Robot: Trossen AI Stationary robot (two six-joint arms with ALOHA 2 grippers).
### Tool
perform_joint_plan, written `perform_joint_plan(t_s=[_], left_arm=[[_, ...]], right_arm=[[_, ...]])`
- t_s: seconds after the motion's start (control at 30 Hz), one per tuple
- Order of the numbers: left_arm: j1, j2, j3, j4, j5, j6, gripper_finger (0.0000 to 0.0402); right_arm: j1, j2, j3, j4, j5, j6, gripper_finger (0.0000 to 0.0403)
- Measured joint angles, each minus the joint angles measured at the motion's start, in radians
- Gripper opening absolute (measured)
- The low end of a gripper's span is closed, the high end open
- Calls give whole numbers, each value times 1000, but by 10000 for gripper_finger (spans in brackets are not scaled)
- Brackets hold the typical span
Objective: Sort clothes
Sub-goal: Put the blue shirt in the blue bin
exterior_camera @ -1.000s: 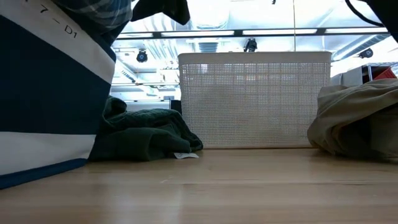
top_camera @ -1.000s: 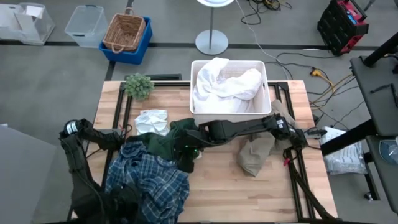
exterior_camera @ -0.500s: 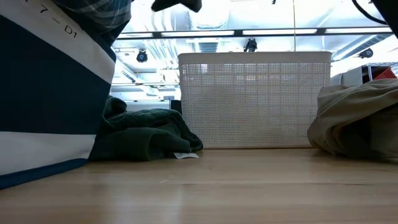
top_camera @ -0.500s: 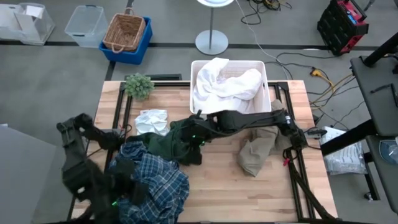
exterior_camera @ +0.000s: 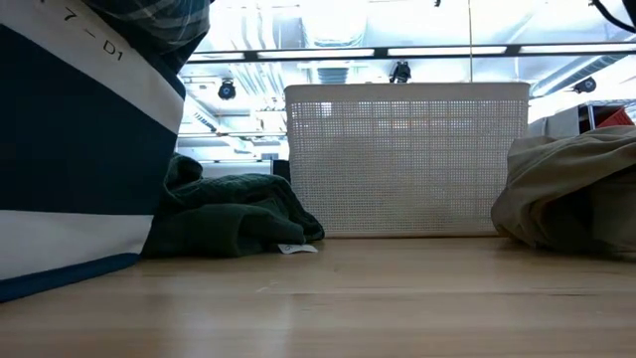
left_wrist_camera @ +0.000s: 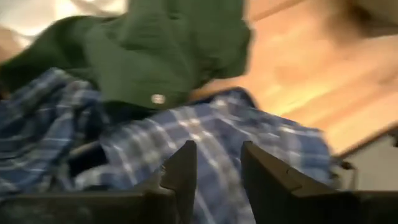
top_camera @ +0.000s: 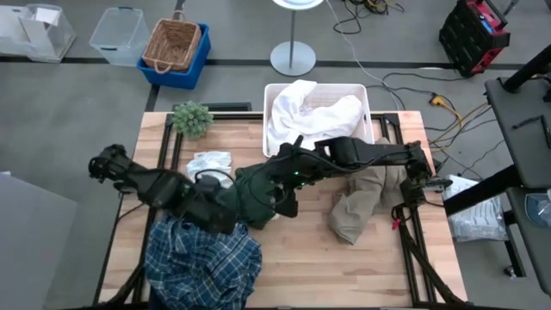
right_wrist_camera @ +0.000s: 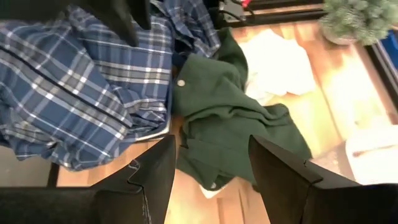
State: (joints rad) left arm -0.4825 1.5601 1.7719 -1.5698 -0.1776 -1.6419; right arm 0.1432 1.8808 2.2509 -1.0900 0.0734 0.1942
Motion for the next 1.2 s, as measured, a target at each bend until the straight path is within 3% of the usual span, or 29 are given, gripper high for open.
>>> perform_joint_plan(t_s=[0.27,0.57,0.7,0.83,1.2], left_arm=[[132,-201,-321,1,110,-21,65],[142,-460,-592,-5,152,-218,69],[142,-497,-630,-2,173,-281,84],[148,-503,-636,-1,114,-211,111],[151,-511,-682,-1,166,-58,177]], right_arm=[[0,-1,-35,-13,7,42,196],[2,0,-61,6,6,81,196],[4,10,-62,37,5,83,196],[5,30,-62,73,5,71,196],[18,66,-75,104,-55,83,196]])
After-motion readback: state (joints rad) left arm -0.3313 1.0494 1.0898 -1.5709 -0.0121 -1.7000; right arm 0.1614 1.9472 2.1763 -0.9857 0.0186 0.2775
